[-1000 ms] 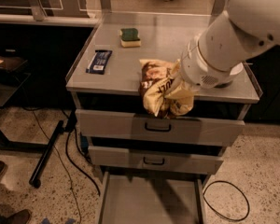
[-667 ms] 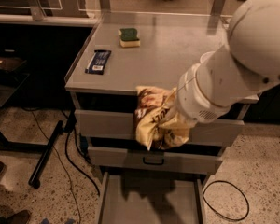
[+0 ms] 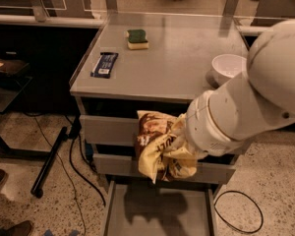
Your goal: Place brown chip bag into bottom drawer
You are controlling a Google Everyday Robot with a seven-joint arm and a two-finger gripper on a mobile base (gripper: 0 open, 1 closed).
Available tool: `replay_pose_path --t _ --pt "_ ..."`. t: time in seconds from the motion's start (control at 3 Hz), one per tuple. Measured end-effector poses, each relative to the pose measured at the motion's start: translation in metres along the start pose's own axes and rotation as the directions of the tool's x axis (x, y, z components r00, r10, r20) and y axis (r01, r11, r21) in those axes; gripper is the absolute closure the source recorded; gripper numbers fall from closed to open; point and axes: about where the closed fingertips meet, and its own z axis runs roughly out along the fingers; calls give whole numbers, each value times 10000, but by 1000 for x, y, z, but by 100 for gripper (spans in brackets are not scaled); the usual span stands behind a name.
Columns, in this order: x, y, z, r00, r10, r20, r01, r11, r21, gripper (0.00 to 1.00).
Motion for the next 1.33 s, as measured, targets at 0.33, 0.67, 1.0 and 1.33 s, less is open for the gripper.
replay_pose_path --t 0.33,0.67,1.0,1.33 --pt "20 19 22 9973 696 250 -685 9968 -402 100" --pt "49 51 53 9881 1458 485 -1398 9840 -1109 100" --pt "75 88 87 9723 2220 726 -2041 9586 -1988 100" --pt "75 88 87 9723 2220 725 -2040 9586 -1988 100"
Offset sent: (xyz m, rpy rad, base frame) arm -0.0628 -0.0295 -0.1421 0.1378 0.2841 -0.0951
